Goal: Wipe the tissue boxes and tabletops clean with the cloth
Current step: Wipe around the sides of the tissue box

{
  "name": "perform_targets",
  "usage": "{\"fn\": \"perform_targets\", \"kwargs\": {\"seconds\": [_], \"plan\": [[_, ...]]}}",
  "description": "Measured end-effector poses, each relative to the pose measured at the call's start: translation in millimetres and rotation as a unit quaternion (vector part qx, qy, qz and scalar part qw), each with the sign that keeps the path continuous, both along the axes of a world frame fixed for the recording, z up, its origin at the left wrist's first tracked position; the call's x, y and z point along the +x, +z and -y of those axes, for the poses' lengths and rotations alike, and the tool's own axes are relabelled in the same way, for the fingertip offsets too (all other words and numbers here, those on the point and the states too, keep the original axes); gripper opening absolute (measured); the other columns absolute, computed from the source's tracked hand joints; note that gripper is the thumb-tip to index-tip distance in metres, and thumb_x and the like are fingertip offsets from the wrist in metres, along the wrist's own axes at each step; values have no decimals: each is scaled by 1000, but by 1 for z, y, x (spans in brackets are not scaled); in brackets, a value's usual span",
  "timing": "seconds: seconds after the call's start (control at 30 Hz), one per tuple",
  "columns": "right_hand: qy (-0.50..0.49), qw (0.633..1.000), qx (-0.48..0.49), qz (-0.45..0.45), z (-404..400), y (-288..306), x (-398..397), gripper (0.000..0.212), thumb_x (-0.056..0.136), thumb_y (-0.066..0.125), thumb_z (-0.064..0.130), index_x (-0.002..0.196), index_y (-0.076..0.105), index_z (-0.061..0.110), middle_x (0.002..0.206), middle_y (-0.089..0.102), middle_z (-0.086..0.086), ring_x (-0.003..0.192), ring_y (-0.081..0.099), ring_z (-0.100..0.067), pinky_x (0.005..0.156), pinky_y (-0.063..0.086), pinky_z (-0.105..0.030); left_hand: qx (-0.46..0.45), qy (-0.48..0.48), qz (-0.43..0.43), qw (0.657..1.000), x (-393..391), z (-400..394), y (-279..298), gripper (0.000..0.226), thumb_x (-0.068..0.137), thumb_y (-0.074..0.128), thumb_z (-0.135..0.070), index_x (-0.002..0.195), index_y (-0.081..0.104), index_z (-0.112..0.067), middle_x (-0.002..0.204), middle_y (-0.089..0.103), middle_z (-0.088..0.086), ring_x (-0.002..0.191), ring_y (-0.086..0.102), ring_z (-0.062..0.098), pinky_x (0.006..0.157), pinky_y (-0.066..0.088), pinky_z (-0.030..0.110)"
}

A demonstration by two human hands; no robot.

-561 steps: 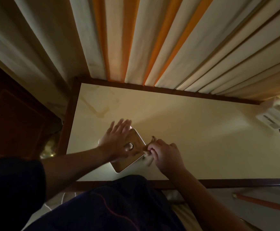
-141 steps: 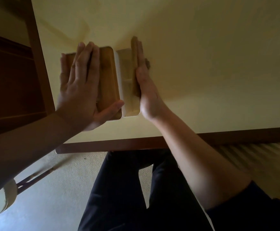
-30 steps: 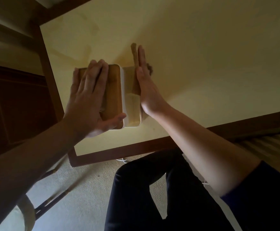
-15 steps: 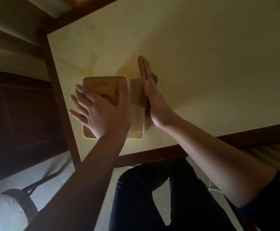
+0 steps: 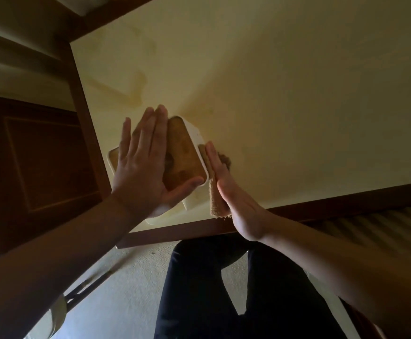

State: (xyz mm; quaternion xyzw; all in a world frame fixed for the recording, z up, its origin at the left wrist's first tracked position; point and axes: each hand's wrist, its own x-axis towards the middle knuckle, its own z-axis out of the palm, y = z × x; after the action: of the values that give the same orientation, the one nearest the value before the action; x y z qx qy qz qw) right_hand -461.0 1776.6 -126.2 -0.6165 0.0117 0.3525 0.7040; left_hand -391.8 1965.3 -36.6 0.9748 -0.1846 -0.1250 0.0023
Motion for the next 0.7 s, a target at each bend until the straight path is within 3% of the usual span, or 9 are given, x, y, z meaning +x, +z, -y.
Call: {"fn": "perform_targets", "kwargs": {"seconds": [0.07, 0.1, 0.2, 0.3, 0.4, 0.5, 0.57, 0.63, 0.7], "plan": [[2, 997, 43, 61, 4, 12, 2, 56, 115, 16, 38, 168, 0, 35, 174, -4, 23, 162, -5, -5, 133, -1, -46, 1, -1, 3, 1000, 0, -1, 0, 126, 85, 38, -90, 162, 9, 5, 169, 19, 21, 160, 12, 34, 126, 8, 63], [2, 995, 60, 77, 7, 15, 5, 57, 114, 13, 33, 169, -1, 28, 176, -6, 15, 163, -8, -10, 132, -2, -49, -2, -1, 4, 1000, 0, 0, -1, 126, 85, 38, -90, 162, 9, 5, 169, 19, 21, 160, 12, 34, 126, 9, 63], [-10, 994, 54, 96, -9, 18, 42, 55, 114, 10, 40, 168, 2, 33, 178, 0, 4, 164, -2, -20, 132, 3, -57, -9, -1, 5, 1000, 0, 0, 0, 125, 85, 37, -90, 162, 10, 5, 169, 19, 21, 160, 12, 33, 126, 9, 62], [-6, 989, 4, 150, -27, 17, 87, 50, 118, 15, 22, 165, 0, 26, 178, 1, -2, 164, -5, -17, 132, 1, -54, -13, 0, 6, 1000, 0, 2, 1, 123, 86, 36, -89, 162, 11, 4, 169, 20, 22, 160, 12, 33, 126, 9, 62], [2, 983, -27, 183, -28, 14, 108, 52, 118, 23, 11, 165, 2, 18, 177, 2, -6, 163, -7, -16, 133, -1, -47, -15, -1, 8, 1000, 0, 2, 1, 122, 87, 35, -89, 162, 12, 4, 169, 20, 21, 159, 13, 33, 126, 10, 62], [2, 989, 16, 144, -25, 18, 87, 52, 118, 19, 28, 168, 5, 22, 177, 3, 5, 163, -6, -9, 133, 3, -49, -17, -1, 10, 1000, -1, 2, 1, 123, 86, 36, -89, 162, 11, 4, 169, 20, 21, 159, 14, 33, 126, 10, 62], [-9, 992, 41, 122, -16, 22, 61, 53, 116, 16, 34, 167, 2, 31, 177, 0, 11, 162, 4, -9, 132, 12, -52, -14, -1, 12, 1000, -1, 2, 0, 124, 85, 38, -89, 162, 11, 4, 169, 21, 21, 159, 14, 33, 126, 11, 62], [2, 992, 26, 125, -4, 22, 33, 52, 115, 15, 29, 164, -1, 35, 177, -1, 9, 159, 18, -11, 129, 19, -46, -9, 0, 10, 1000, 0, 1, -1, 125, 85, 37, -90, 162, 10, 4, 169, 21, 20, 159, 14, 33, 126, 10, 62], [4, 993, 30, 118, 5, 22, 10, 54, 114, 15, 25, 166, -1, 29, 178, -3, 6, 163, 3, -13, 132, 8, -52, -5, 2, 8, 1000, 1, 1, -1, 126, 84, 36, -91, 162, 10, 4, 169, 21, 20, 159, 14, 34, 126, 9, 63]]}}
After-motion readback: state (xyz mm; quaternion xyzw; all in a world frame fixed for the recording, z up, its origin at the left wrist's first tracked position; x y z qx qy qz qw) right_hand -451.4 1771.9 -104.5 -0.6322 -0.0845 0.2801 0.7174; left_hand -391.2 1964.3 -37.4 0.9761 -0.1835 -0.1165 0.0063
